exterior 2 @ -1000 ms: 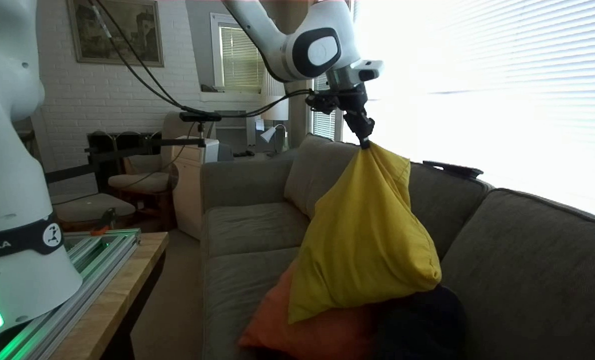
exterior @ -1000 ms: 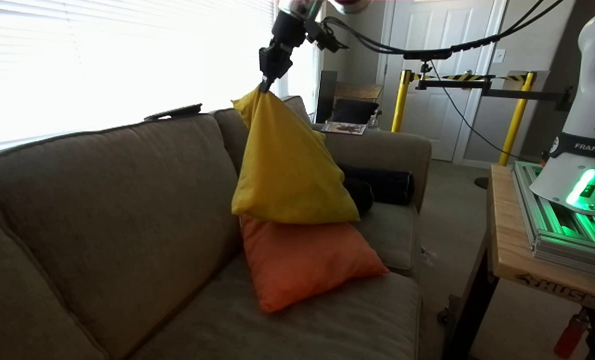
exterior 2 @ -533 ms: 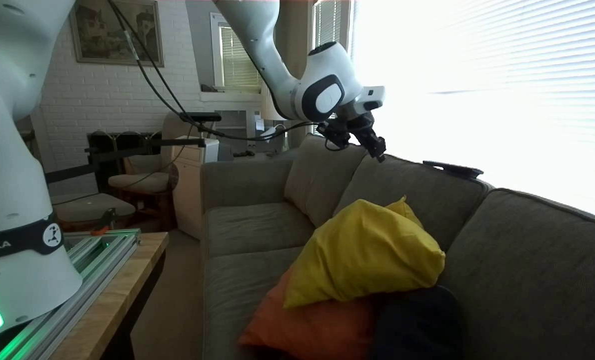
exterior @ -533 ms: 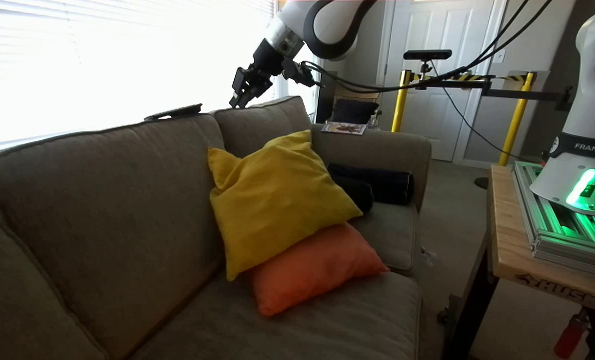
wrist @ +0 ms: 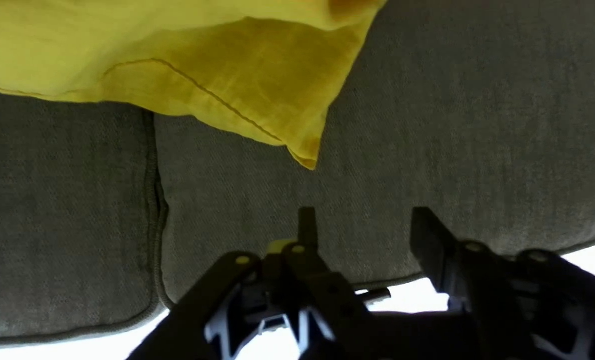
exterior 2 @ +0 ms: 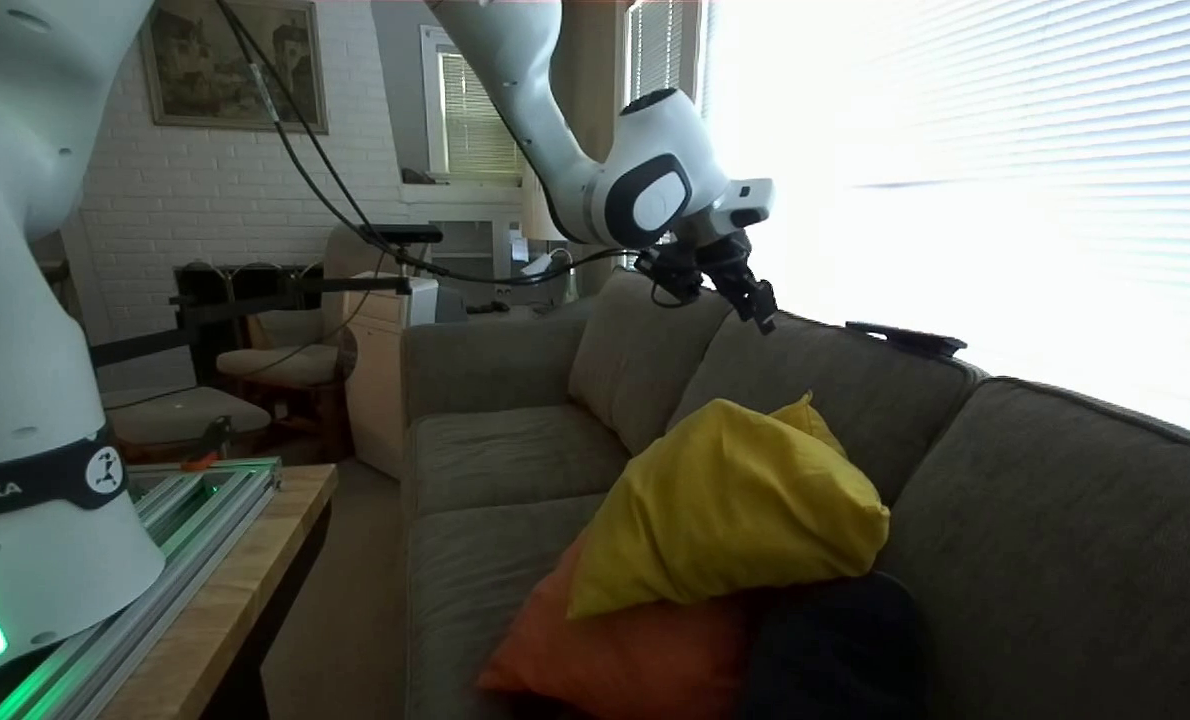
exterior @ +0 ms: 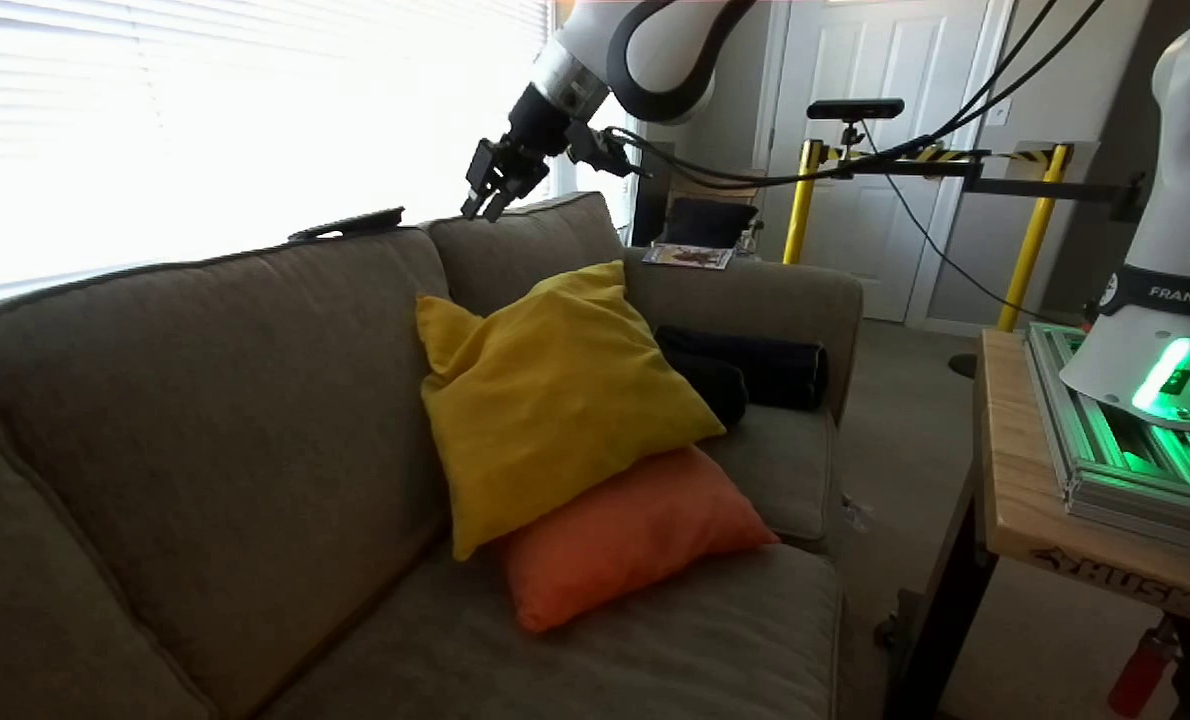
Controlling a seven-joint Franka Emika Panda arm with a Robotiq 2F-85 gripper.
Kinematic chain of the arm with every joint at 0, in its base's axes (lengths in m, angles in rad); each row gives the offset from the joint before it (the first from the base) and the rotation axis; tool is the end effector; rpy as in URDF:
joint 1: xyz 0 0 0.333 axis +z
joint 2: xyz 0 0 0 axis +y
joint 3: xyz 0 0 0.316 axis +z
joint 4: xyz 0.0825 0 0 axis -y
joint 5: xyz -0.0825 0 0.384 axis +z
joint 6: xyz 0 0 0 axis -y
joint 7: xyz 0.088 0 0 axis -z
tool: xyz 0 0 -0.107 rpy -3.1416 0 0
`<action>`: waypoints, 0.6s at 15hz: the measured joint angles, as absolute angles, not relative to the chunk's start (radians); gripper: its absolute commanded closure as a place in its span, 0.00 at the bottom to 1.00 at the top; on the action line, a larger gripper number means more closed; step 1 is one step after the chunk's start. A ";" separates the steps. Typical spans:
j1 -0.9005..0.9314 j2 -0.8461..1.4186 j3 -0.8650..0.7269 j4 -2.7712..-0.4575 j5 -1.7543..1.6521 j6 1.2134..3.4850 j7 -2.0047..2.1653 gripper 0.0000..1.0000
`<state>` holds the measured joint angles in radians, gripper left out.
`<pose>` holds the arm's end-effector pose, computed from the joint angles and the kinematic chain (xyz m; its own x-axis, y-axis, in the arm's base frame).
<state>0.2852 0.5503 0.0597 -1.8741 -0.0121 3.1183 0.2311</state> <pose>0.6472 0.2283 0.2986 0.7860 0.0239 0.6178 0.1626 -0.9721 -0.1692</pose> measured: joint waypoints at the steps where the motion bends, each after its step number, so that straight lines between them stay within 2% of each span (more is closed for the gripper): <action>1: 0.296 0.555 0.030 -1.884 -0.012 3.106 0.241 0.08; 3: 0.335 0.574 -0.073 -1.891 -0.012 3.085 0.270 0.00; 6: 0.373 0.614 -0.216 -1.892 -0.013 3.025 0.304 0.00; 9: 0.335 0.628 -0.232 -1.893 -0.011 2.879 0.312 0.00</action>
